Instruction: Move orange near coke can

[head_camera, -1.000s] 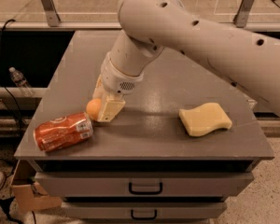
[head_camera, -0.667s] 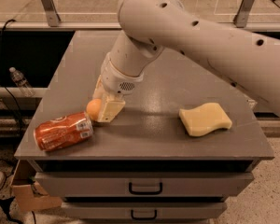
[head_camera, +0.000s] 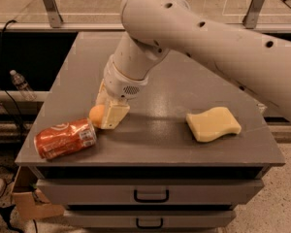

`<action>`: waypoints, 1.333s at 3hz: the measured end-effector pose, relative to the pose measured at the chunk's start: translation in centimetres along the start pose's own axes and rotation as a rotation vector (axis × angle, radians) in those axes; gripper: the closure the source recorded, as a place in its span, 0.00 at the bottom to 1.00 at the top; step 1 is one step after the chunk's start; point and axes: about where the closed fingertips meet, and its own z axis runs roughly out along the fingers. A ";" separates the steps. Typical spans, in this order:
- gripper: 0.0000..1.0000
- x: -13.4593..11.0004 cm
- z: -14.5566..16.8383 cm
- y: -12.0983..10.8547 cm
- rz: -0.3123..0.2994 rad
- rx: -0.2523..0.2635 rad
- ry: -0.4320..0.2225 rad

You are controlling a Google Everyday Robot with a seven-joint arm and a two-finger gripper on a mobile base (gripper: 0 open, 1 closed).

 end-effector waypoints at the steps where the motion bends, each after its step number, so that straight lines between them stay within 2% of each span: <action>1: 0.13 -0.1 0.0 0.1 -0.003 -0.001 0.001; 2: 0.00 -0.2 0.1 0.1 -0.005 -0.002 0.001; 4: 0.00 0.2 -0.4 0.5 0.009 0.010 0.005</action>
Offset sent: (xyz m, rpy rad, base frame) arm -0.0009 0.0009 0.0001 -0.0009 -0.0005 0.0024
